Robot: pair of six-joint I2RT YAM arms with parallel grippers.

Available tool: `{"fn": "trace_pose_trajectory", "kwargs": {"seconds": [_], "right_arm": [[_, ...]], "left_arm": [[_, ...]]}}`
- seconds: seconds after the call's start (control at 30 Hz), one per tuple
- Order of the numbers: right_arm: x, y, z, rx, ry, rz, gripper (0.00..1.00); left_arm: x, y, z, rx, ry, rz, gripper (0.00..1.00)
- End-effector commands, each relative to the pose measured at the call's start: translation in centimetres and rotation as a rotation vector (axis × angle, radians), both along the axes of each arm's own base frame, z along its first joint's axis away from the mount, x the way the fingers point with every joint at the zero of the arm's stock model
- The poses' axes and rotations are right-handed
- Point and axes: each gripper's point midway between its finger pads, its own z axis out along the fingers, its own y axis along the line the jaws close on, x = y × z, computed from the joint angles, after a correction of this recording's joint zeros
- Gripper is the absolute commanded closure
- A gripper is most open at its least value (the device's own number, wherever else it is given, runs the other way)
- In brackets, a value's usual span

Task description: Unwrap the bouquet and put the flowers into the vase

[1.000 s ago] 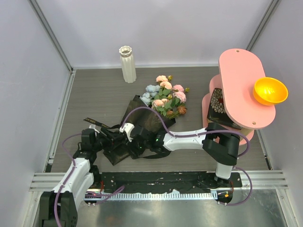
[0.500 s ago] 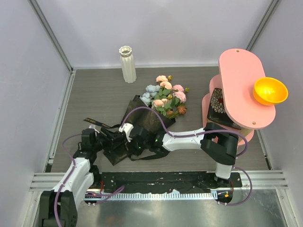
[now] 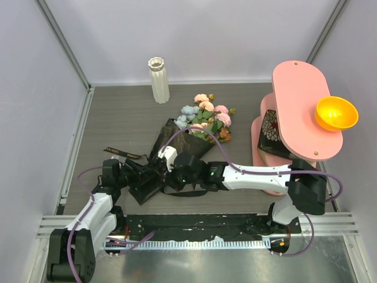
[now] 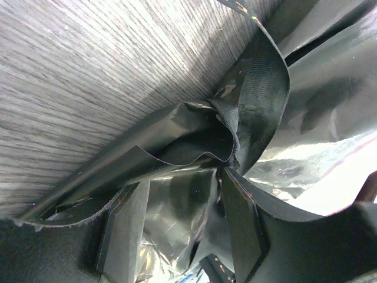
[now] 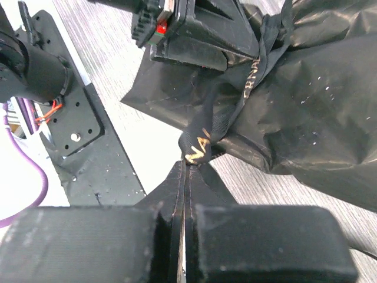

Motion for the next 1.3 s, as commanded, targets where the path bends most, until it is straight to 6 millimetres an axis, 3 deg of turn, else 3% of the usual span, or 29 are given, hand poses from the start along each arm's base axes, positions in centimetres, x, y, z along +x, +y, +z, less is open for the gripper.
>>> {"fn": "trace_pose_trajectory", "kwargs": {"seconds": [0.0, 0.1, 0.27, 0.37, 0.43, 0.47, 0.53, 0.6, 0.67, 0.7, 0.77, 0.8, 0.87, 1.07, 1.1, 1.13, 1.23, 1.27], "right_arm": [[-0.1, -0.7, 2.4, 0.046, -0.023, -0.023, 0.99], [1.0, -1.3, 4.2, 0.057, -0.075, -0.076, 0.99], [1.4, -1.9, 11.2, 0.203, -0.145, -0.105, 0.99], [1.6, -2.2, 12.0, 0.239, -0.195, -0.093, 0.94], [1.5, -2.0, 10.6, 0.211, -0.192, -0.075, 0.74], [1.3, -1.5, 8.8, 0.164, -0.167, -0.058, 0.69], [0.6, -0.4, 6.9, 0.123, -0.122, -0.005, 0.57], [0.6, 0.5, 4.3, 0.075, -0.100, 0.006, 0.53], [0.1, 1.5, 3.0, 0.064, -0.083, 0.043, 0.45], [0.1, 1.9, 1.2, 0.023, -0.071, 0.050, 0.43], [0.3, 2.8, 0.3, -0.011, -0.087, 0.070, 0.39], [-0.2, 3.4, -1.1, -0.048, -0.089, 0.089, 0.39], [0.5, 4.0, -1.3, -0.092, -0.146, 0.081, 0.38], [-0.6, 5.2, -4.1, -0.215, -0.213, 0.117, 0.41], [-0.5, 5.3, -4.2, -0.226, -0.224, 0.108, 0.45], [-0.9, 5.6, -4.2, -0.238, -0.235, 0.112, 0.57], [-0.6, 5.3, -3.7, -0.272, -0.288, 0.069, 0.78], [-0.7, 5.3, -2.9, -0.262, -0.300, 0.057, 0.79]], "left_arm": [[-0.1, 0.7, -1.1, 0.060, 0.021, -0.001, 0.43], [-0.1, 0.6, -1.0, 0.062, 0.013, -0.005, 0.42], [-0.4, 0.7, -1.1, 0.065, 0.016, 0.001, 0.42], [-0.4, 0.5, -0.8, 0.054, 0.001, -0.010, 0.40], [-0.3, 0.3, -0.3, 0.046, -0.020, -0.017, 0.37], [-0.4, 0.3, -0.2, 0.045, -0.018, -0.020, 0.36], [-0.4, 0.4, 0.1, 0.046, -0.033, -0.015, 0.35], [-0.5, 0.4, 0.2, 0.041, -0.035, -0.010, 0.35], [-0.6, 0.4, 0.3, 0.042, -0.044, -0.005, 0.35], [-0.6, 0.4, 0.3, 0.042, -0.044, -0.003, 0.35], [-0.7, 0.4, 0.3, 0.043, -0.043, -0.003, 0.34], [-0.7, 0.4, 0.3, 0.042, -0.043, -0.005, 0.35], [-0.8, 0.4, 0.1, 0.041, -0.037, -0.006, 0.34], [-0.8, 0.3, 0.2, 0.036, -0.035, -0.011, 0.34], [-0.7, 0.3, 0.2, 0.036, -0.036, -0.009, 0.34], [-0.7, 0.3, 0.2, 0.037, -0.037, -0.008, 0.34], [-0.7, 0.3, 0.2, 0.038, -0.037, -0.009, 0.34], [-0.7, 0.4, 0.2, 0.040, -0.037, -0.005, 0.34]]}}
